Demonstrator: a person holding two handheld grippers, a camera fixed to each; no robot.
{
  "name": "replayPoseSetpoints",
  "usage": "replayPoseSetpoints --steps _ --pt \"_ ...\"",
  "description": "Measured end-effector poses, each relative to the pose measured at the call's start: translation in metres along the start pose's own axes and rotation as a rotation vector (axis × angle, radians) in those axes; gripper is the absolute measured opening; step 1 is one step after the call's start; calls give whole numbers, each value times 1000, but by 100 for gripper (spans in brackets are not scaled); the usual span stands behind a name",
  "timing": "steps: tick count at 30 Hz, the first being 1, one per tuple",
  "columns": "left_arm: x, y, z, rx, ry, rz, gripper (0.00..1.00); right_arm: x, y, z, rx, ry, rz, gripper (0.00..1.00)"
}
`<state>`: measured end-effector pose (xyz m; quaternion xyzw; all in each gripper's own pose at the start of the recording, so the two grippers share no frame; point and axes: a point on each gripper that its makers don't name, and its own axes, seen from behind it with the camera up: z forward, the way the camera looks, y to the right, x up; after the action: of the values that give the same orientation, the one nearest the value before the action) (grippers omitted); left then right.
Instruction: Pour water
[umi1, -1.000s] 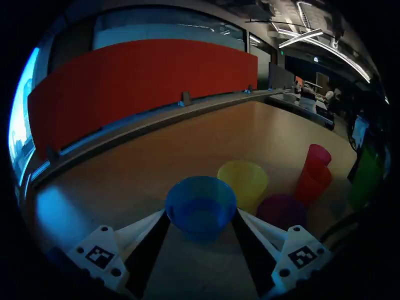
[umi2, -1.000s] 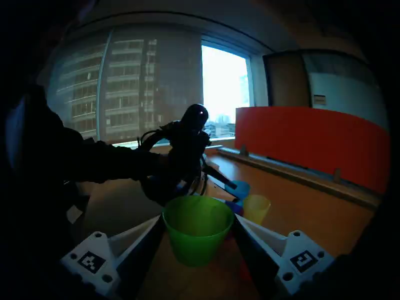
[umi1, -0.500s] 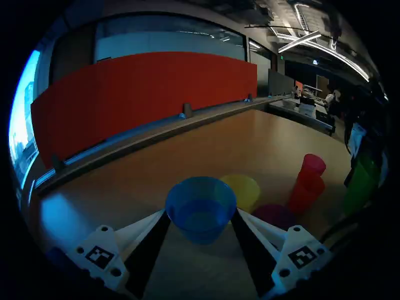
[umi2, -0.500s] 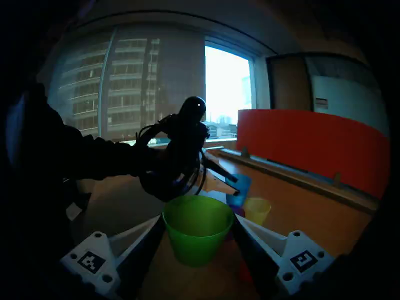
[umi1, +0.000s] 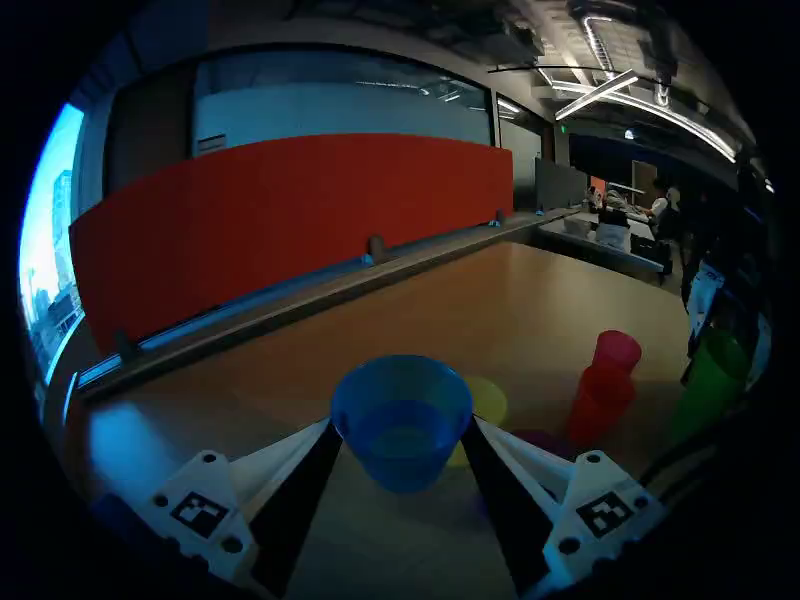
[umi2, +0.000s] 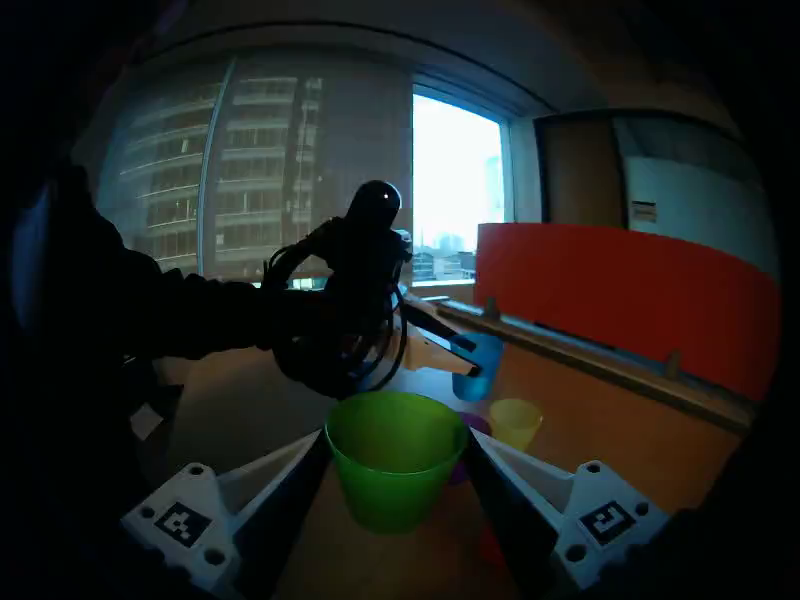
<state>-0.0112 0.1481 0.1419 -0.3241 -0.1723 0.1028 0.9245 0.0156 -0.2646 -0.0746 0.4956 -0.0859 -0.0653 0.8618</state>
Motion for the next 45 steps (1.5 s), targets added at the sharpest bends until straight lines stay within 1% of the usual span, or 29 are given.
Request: replayPoseSetpoints --steps 9,18,27,30,45 --pt "20 0 -13 8 59 -9 84 3 -2 -1 -3 3 -5 93" --pt "42 7 -30 16 127 -13 84 7 -7 -3 -5 4 -15 93" --pt "70 14 -52 14 207 -30 84 10 -12 -4 -3 7 -27 93" --pt "76 15 -58 18 225 -35 84 10 -14 -4 -1 8 -30 93" --pt "102 24 -79 21 314 -51 84 11 -15 -5 -5 17 -35 93"
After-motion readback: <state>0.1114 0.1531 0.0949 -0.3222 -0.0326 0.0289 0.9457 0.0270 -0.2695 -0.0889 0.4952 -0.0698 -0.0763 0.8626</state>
